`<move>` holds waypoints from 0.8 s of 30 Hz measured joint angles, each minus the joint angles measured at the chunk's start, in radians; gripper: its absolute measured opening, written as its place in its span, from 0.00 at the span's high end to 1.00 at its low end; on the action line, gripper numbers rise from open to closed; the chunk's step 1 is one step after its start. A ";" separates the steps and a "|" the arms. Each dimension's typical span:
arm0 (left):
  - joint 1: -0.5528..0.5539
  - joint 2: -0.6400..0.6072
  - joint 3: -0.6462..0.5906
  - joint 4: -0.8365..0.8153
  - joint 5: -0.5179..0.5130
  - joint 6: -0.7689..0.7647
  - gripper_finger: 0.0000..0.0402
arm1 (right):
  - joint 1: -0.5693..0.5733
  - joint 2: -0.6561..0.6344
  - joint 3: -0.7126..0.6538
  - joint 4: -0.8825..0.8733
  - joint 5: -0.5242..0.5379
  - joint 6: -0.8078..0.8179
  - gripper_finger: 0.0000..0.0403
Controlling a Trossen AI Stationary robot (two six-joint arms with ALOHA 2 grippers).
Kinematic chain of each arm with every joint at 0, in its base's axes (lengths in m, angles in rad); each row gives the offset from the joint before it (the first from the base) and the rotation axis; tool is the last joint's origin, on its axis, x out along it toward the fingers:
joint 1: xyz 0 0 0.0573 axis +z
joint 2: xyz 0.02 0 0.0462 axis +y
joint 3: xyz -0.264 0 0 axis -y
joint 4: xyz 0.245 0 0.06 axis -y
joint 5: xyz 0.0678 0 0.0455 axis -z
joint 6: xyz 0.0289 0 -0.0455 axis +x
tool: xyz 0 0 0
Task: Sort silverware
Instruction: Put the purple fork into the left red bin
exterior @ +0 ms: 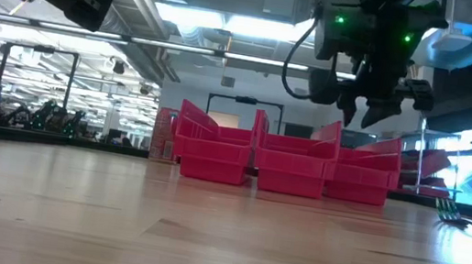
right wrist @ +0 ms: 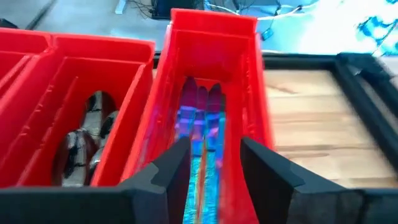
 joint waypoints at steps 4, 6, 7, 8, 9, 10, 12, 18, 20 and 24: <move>0.000 0.000 0.000 0.001 0.000 0.000 1.00 | 0.027 -0.013 0.075 -0.165 0.002 0.001 0.69; 0.000 0.000 0.000 0.001 0.000 0.000 1.00 | 0.053 -0.022 0.121 -0.250 0.002 0.001 0.69; 0.000 0.000 0.000 0.001 0.000 -0.004 1.00 | 0.070 -0.025 0.144 -0.287 0.004 0.001 0.69; 0.000 0.000 0.000 0.001 0.000 -0.011 1.00 | 0.089 -0.025 0.167 -0.320 0.012 0.001 0.69; 0.001 0.001 0.000 0.001 0.000 -0.014 1.00 | 0.110 -0.025 0.187 -0.347 0.021 0.001 0.69; 0.001 0.006 0.000 0.003 0.000 -0.016 1.00 | 0.131 -0.025 0.203 -0.363 0.028 0.001 0.69; 0.001 0.019 0.000 0.005 0.000 -0.020 1.00 | 0.163 -0.025 0.218 -0.372 0.028 0.000 0.69; 0.000 0.106 0.000 0.089 0.011 -0.016 1.00 | 0.227 -0.025 0.233 -0.368 -0.187 -0.095 0.69; 0.000 0.144 0.000 0.171 0.012 -0.018 1.00 | 0.242 -0.025 0.233 -0.368 -0.269 -0.113 0.69; 0.000 0.231 0.000 0.352 0.012 -0.010 1.00 | 0.284 -0.025 0.233 -0.340 -0.344 -0.129 0.69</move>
